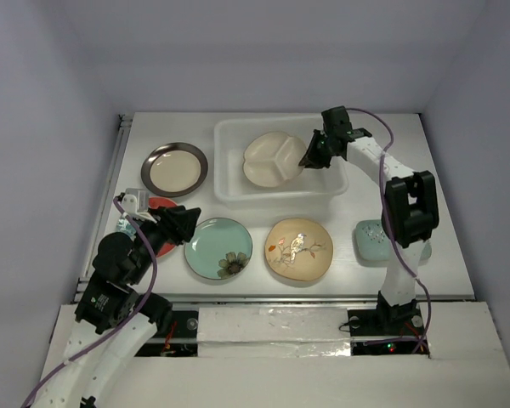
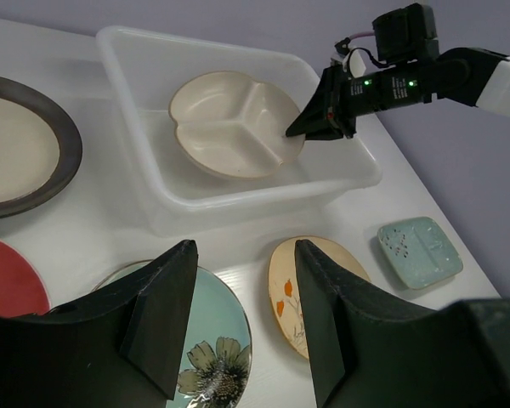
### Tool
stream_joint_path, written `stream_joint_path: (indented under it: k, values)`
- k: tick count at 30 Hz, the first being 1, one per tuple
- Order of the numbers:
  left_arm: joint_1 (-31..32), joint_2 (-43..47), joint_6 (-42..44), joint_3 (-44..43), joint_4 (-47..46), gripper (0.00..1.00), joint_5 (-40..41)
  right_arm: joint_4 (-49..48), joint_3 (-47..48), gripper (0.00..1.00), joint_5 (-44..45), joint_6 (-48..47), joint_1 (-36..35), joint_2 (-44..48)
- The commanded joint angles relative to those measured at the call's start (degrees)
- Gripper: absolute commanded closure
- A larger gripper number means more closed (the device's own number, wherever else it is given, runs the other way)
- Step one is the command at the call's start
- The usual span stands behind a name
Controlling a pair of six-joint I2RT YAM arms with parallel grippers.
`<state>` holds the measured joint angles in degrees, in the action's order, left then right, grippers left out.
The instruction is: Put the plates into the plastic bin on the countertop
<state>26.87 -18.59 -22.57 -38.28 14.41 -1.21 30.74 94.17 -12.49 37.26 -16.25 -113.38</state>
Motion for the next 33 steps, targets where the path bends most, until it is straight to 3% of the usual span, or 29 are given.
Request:
stream_joint_path:
  k: [1, 9, 14, 17, 20, 24, 25, 27, 28, 29, 33]
  values:
    - [-0.42, -0.57, -0.11, -0.21, -2.2, 0.54, 0.07, -8.42, 8.39, 1.0, -5.62, 1.59, -0.71, 1.33]
    - [-0.95, -0.83, -0.11, -0.21, -2.28, 0.54, -0.19, -4.29, 11.3, 0.99, -2.81, 0.36, -0.71, -5.09]
    - [-0.95, -0.83, -0.11, -0.21, -2.29, 0.54, -0.19, -3.49, 10.6, 0.64, 0.01, 0.01, -0.71, -4.22]
    - [-0.95, -0.92, -0.11, -0.21, -2.2, 0.54, -0.19, -3.23, 10.59, 0.49, 1.85, -0.43, -0.71, -1.94]
    - [-0.95, -0.83, -0.2, -0.3, -2.29, 0.54, -0.11, -3.41, 10.6, 0.37, 3.52, -1.04, -0.71, 0.7]
    - [-0.95, -0.75, -0.2, -0.21, -2.2, 0.54, -0.02, -3.76, 9.2, 0.35, 6.24, -2.79, -0.71, 9.37]
    - [-0.95, -0.75, -0.2, -0.21, -2.11, 0.54, -0.02, -4.11, 7.88, 0.36, 6.69, -3.06, -0.71, 11.58]
    - [-0.95, -0.57, -0.2, -0.21, -2.11, 0.54, -0.02, -6.74, 3.74, 0.5, 8.18, -3.77, -0.71, 16.97]
    - [-0.95, -0.57, -0.2, -0.3, -2.2, 0.54, -0.02, -7.88, -2.09, 0.67, 8.45, -3.77, -0.71, 23.23]
    - [-0.95, -0.48, -0.2, -0.21, -2.2, 0.54, -0.02, -9.2, -5.89, 1.0, 8.62, -3.68, -0.71, 26.86]
    - [-0.95, -0.31, -0.11, -0.13, -2.55, 0.55, -0.89, -16.41, -28.12, 1.0, 9.67, -0.88, -0.71, 45.41]
